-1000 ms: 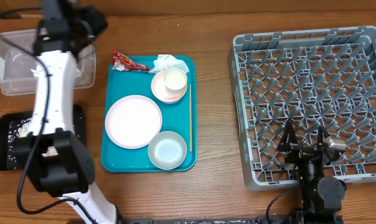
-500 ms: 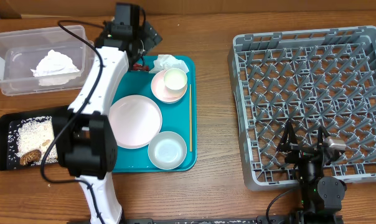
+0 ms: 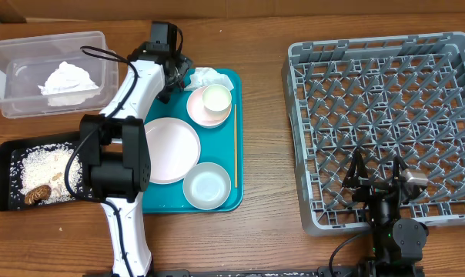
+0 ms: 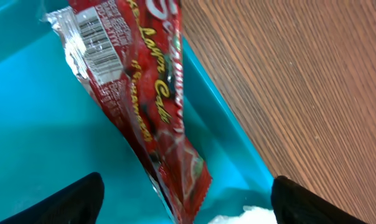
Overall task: Sort waste into correct bins and load items into the dishwasher
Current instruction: 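Grasp the red snack wrapper on the teal tray with the left gripper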
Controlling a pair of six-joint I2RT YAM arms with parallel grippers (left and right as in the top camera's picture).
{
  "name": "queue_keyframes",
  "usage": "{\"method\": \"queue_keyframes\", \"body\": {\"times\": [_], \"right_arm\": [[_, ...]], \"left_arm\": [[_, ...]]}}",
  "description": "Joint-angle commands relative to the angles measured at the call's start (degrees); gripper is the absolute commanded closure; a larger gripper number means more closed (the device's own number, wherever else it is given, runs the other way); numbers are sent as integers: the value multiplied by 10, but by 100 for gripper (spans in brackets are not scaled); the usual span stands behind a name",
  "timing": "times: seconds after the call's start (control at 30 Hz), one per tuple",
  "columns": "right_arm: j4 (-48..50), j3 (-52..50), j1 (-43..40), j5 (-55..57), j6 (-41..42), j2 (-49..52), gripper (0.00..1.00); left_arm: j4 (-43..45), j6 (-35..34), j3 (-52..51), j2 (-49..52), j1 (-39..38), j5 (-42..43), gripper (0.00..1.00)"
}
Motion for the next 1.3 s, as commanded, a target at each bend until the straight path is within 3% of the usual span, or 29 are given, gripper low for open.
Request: {"method": "queue_keyframes", "body": {"times": [0.0,0.1,0.17,0.23,0.4,0.5,0.6,0.73,1.07,1.27], "right_arm": [[4,-6,-1,-1,-2,-6,0],[4,-6,-1,-1,-2,-6,0],[4,-6,-1,-1,-2,-6,0],[4,-6,-1,-1,-2,-6,0],[4,-6,-1,-1,-2,-6,0],[4,-6,-1,-1,-2,-6,0],[4,-6,-1,-1,-2,-6,0],[4,-6,-1,-1,-2,-6,0],[4,-6,-1,-1,-2,-6,0],[4,-6,-1,-1,-2,-6,0]], "left_arm": [[-1,-13,7,18,9,-18,25],[-4,-11,7,18,11,-34,51],[-5,-6,7,18,13,-35,60],[-10,-7,7,18,14,-35,62],[-12,-7,7,18,14,-32,56],[-19,-7,7,18,14,-32,58],[-27,-7,7,18,12,-31,70],[-30,-5,7,17,11,-33,96],[-29,88,42,-57,16,-43,96],[-17,130,87,-142,17,-153,96]]}}
